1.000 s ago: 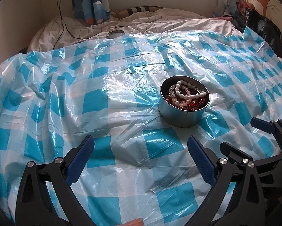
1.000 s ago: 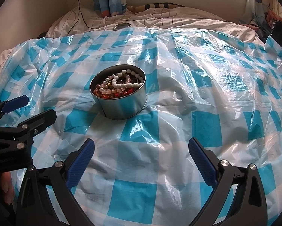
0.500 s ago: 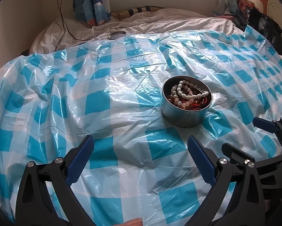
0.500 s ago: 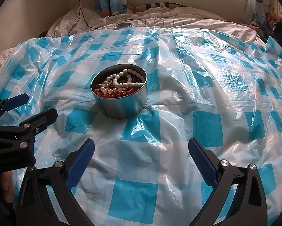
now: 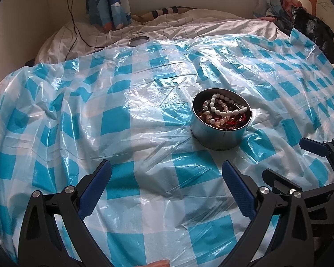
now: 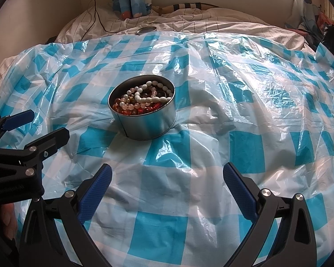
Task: Organize jewelry
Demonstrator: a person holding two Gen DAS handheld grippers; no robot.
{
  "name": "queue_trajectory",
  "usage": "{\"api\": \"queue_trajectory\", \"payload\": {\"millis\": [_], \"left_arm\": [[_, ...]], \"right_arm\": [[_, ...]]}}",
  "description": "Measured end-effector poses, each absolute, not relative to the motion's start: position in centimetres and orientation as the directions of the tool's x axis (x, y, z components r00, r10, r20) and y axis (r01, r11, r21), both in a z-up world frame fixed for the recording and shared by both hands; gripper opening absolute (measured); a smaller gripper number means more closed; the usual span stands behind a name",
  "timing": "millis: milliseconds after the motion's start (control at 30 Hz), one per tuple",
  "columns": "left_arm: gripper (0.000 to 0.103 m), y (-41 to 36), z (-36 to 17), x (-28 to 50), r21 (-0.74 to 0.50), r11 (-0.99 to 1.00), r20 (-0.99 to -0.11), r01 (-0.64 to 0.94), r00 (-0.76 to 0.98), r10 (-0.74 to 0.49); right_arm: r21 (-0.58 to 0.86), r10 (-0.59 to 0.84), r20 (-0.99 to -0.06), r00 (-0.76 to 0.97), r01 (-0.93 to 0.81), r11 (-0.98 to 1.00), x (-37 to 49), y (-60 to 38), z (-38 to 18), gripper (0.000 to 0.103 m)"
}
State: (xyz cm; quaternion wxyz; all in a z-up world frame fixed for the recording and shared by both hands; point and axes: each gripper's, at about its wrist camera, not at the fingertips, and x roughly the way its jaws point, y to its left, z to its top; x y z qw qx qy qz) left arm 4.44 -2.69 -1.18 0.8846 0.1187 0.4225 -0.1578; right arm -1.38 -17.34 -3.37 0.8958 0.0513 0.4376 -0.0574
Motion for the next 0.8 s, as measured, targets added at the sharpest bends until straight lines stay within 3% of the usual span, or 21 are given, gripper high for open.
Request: {"api": "queue_trajectory", "payload": {"millis": [800], "left_arm": [[0.095,-2.83,-1.36,4.43,0.082,0.924,-0.789,0.375,0.59,-0.17]], "right_arm": [[0.041,-0.057,-0.791,0.609,0.146,0.988,-1.35,-17.23,-3.41,0.096]]}}
